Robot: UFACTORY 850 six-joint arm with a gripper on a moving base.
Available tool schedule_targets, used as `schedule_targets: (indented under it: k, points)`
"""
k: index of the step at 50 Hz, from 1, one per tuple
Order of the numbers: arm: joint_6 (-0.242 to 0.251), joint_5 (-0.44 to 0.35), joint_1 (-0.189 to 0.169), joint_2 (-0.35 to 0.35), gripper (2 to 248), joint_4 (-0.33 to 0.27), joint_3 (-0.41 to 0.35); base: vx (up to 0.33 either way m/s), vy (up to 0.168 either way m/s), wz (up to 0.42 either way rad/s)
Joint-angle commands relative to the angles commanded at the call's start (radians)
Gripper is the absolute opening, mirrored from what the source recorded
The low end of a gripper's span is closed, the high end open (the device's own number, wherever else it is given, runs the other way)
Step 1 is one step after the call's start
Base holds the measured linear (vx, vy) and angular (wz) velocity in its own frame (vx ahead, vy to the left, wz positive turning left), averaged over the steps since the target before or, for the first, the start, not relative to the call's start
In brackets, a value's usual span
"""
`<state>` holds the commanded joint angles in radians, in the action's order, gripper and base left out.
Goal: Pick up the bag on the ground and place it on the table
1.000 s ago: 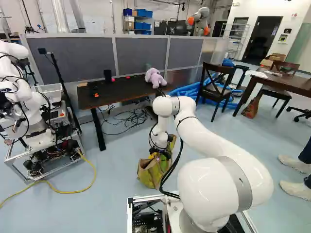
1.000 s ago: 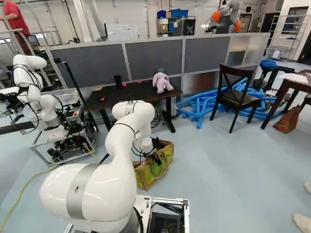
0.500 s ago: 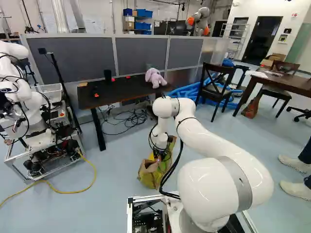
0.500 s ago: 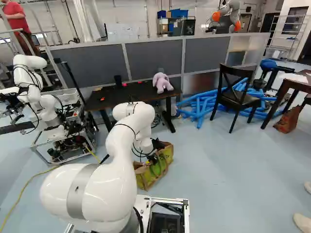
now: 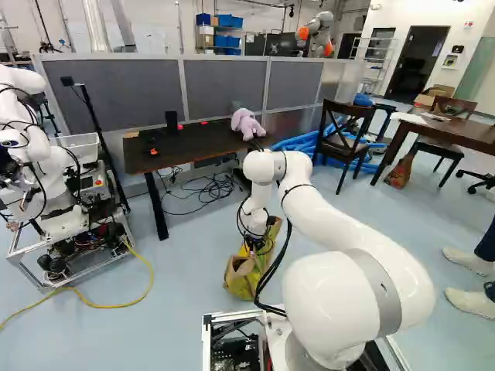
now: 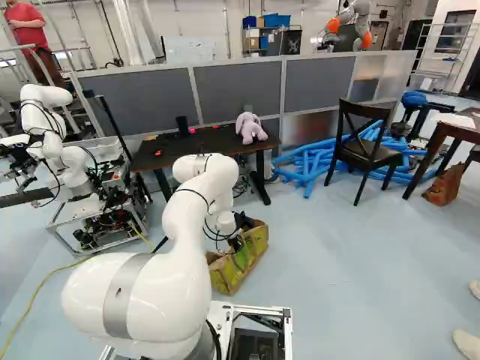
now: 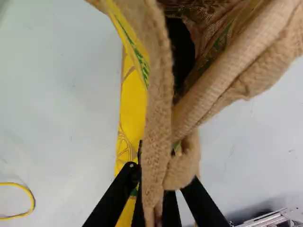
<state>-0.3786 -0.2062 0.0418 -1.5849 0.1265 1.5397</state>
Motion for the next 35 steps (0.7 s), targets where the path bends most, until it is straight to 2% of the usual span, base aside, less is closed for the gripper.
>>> schedule_targets:
  k: [35]
  points:
    - [0.0,0.0,0.0,0.134,21,0.0,-0.129,0.0,0.0,0.0]
